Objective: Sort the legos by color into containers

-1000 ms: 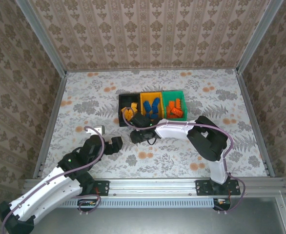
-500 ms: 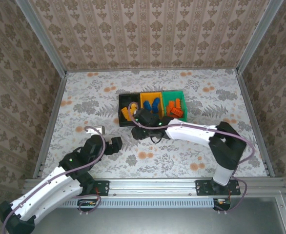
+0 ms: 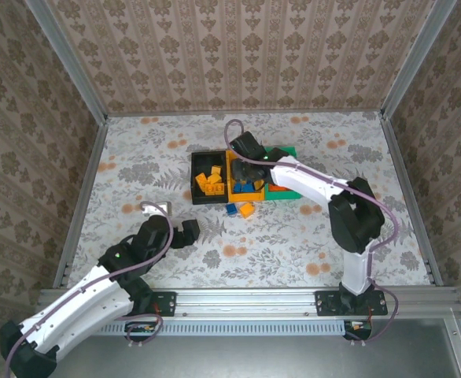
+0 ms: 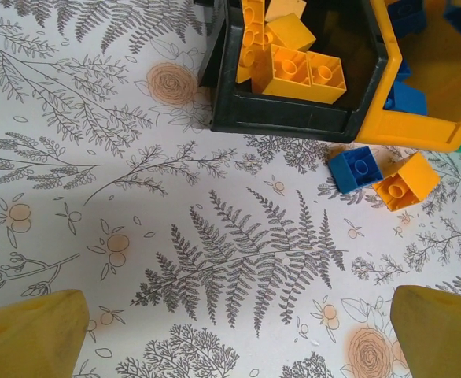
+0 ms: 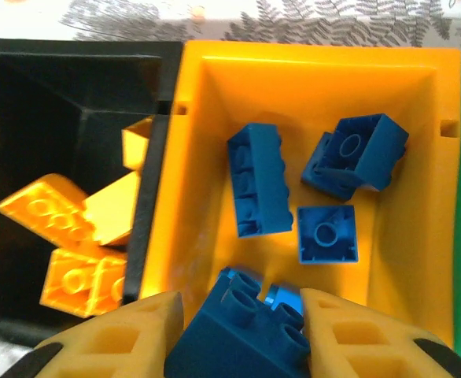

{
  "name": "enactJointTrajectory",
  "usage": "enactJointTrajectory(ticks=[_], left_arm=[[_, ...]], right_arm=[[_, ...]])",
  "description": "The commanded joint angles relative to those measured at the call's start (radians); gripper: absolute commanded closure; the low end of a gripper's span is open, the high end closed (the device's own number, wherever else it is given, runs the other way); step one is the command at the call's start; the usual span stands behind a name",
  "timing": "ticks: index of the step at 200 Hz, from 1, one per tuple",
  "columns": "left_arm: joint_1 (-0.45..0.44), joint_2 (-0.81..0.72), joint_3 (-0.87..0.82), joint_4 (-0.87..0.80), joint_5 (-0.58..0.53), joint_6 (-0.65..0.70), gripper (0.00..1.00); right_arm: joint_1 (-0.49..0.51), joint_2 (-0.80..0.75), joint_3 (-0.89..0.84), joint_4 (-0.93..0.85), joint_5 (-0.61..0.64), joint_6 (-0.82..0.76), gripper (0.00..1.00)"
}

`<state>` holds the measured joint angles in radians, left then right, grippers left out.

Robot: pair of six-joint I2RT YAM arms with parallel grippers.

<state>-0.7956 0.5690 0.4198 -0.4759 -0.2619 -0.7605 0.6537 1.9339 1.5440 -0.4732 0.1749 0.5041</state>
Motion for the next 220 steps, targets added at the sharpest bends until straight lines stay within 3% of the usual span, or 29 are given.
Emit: enactJointTrajectory(ticks=[1,23,39,57,77,123,148,183,220], left_arm=[[0.009,0.006,-0.006,0.018,0.019,0.001,0.00],[0.009,0.007,-0.006,0.017,0.023,0.001,0.00],[0.012,0.007,-0.005,0.019,0.030,0.006,0.00],[0.014,0.007,-0.003,0.020,0.035,0.009,0.00],[0.016,0.007,-0.003,0.022,0.034,0.009,0.00],[0.029,0.006,-0.003,0.018,0.039,0.008,0.00],[0.037,0.007,-0.009,0.019,0.044,0.000,0.00],[0.043,0.006,-0.014,0.017,0.051,-0.011,0.00],[0.046,0.005,-0.015,0.005,0.052,-0.017,0.00]], right_arm=[[-0.005,0.050,0.063,-0.085,0.029,0.008,0.64],[-0.009,0.068,0.105,-0.106,0.029,0.001,0.59],[-0.009,0.058,0.113,-0.117,0.023,-0.001,0.48],[-0.008,0.012,0.073,-0.102,0.021,0.000,0.37],[-0.001,-0.069,-0.016,-0.068,0.013,0.011,0.31],[0.054,-0.314,-0.340,0.046,-0.030,0.047,0.25],[0.091,-0.372,-0.491,0.097,-0.050,0.086,0.23],[0.134,-0.345,-0.566,0.202,-0.058,0.088,0.22],[0.133,-0.238,-0.519,0.212,-0.023,0.067,0.20]])
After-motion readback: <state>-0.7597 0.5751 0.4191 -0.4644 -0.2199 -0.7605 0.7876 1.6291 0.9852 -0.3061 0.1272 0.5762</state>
